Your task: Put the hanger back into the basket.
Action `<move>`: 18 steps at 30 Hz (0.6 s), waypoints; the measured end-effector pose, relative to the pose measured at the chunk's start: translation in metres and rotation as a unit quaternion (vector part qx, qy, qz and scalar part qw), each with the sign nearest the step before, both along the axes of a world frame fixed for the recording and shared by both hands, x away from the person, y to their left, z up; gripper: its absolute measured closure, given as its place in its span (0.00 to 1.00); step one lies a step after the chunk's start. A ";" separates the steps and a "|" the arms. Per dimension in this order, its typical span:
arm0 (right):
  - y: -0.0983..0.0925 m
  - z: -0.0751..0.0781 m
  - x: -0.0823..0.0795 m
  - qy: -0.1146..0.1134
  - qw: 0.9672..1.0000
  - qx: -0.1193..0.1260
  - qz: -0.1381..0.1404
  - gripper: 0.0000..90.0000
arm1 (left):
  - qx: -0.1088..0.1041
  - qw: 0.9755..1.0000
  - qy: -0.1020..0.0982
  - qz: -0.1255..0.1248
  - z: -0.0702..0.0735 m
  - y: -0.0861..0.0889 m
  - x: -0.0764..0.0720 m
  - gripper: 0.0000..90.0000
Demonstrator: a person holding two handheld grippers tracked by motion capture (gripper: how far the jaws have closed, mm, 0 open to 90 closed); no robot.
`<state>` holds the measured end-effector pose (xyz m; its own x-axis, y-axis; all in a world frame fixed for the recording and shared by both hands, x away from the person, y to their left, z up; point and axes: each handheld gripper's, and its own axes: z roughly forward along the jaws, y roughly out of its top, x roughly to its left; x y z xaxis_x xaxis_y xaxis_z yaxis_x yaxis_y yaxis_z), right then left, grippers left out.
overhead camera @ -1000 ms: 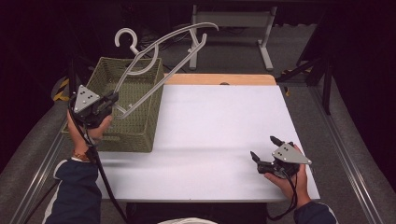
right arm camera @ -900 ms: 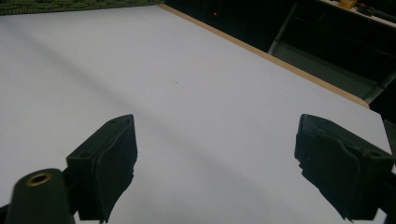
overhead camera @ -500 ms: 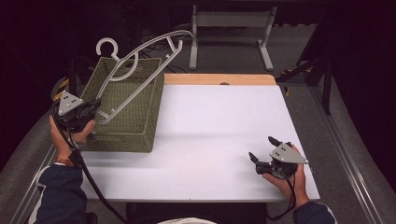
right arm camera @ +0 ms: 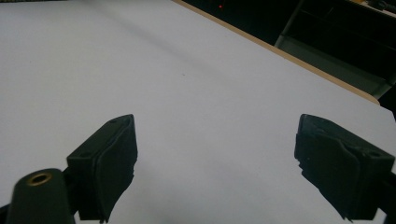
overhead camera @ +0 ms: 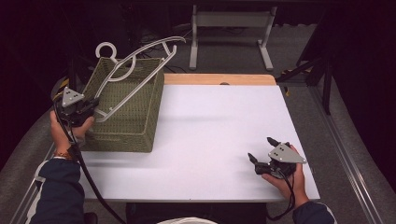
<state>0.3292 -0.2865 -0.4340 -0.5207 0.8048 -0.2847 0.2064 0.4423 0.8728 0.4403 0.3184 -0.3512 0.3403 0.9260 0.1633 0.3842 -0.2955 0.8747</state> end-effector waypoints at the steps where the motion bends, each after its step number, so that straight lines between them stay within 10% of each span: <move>1: 0.000 0.000 0.000 0.000 1.000 0.001 0.000 0.16 | -0.001 1.000 0.007 0.005 -0.002 0.004 0.001 0.92; 18: 0.002 -0.002 0.001 0.008 1.000 -0.006 0.004 0.16 | 0.015 0.998 0.047 0.038 -0.016 0.014 0.002 0.92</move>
